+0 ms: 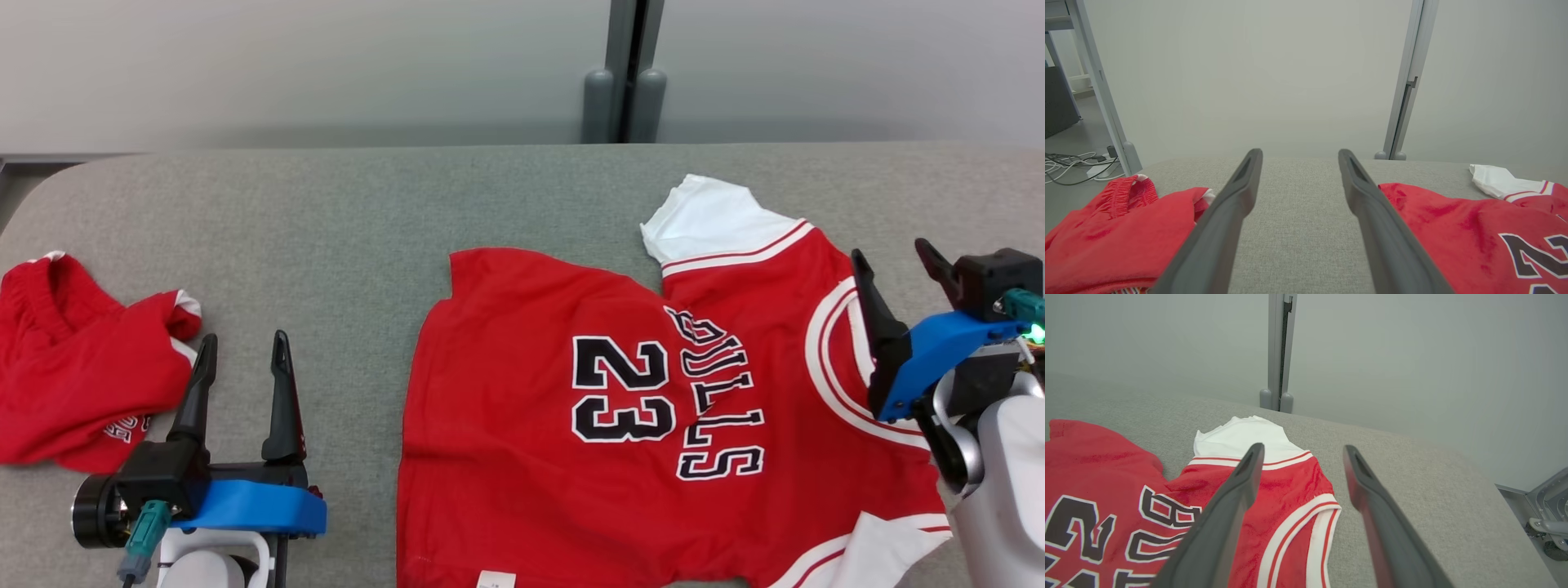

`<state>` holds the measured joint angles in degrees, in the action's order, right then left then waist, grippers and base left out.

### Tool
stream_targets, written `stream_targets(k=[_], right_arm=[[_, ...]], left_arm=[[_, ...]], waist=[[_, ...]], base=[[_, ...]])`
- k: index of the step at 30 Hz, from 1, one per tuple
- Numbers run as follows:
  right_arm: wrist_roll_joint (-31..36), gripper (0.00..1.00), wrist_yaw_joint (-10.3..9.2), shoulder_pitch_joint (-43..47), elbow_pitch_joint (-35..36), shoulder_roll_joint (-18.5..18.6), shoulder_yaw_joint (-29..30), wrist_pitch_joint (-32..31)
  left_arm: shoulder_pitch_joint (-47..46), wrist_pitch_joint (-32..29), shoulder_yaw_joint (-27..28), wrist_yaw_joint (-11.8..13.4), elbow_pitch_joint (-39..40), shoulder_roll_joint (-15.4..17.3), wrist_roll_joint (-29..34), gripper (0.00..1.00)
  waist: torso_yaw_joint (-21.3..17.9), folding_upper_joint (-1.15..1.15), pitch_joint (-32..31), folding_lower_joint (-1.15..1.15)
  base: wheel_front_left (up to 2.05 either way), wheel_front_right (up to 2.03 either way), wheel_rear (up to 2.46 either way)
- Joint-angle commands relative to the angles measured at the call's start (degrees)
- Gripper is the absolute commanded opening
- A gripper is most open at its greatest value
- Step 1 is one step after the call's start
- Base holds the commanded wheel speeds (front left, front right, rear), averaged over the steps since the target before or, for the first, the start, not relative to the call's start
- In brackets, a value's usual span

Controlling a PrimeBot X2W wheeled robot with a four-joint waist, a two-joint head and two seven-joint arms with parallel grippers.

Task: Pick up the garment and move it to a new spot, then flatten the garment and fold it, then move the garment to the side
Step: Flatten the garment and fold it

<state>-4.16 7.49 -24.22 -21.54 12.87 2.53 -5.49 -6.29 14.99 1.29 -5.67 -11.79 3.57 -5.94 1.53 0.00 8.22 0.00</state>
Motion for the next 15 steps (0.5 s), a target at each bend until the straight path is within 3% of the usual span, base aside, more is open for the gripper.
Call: stream_targets(k=[1,9,15], right_arm=[[0.54,1.0,0.01,-0.71,-0.44,0.55,0.14,-0.2],[1.97,1.0,0.01,-5.25,-14.22,2.82,-0.03,-2.87],[2.54,1.0,0.01,-6.65,-23.68,2.38,0.93,-2.11]], left_arm=[[-0.81,0.29,0.02,-0.12,0.01,0.05,0.17,1.0],[-2.24,0.29,-0.96,-0.18,-0.05,-0.35,-0.16,1.0],[-3.11,0.29,-1.28,-0.23,-0.34,-0.53,-0.34,1.0]], waist=[[0.62,0.0,0.62,0.0],[2.63,0.0,2.68,0.0],[3.34,0.0,3.55,0.0]], base=[[0.0,0.0,0.0],[0.0,0.0,0.0],[0.0,0.0,0.0]])
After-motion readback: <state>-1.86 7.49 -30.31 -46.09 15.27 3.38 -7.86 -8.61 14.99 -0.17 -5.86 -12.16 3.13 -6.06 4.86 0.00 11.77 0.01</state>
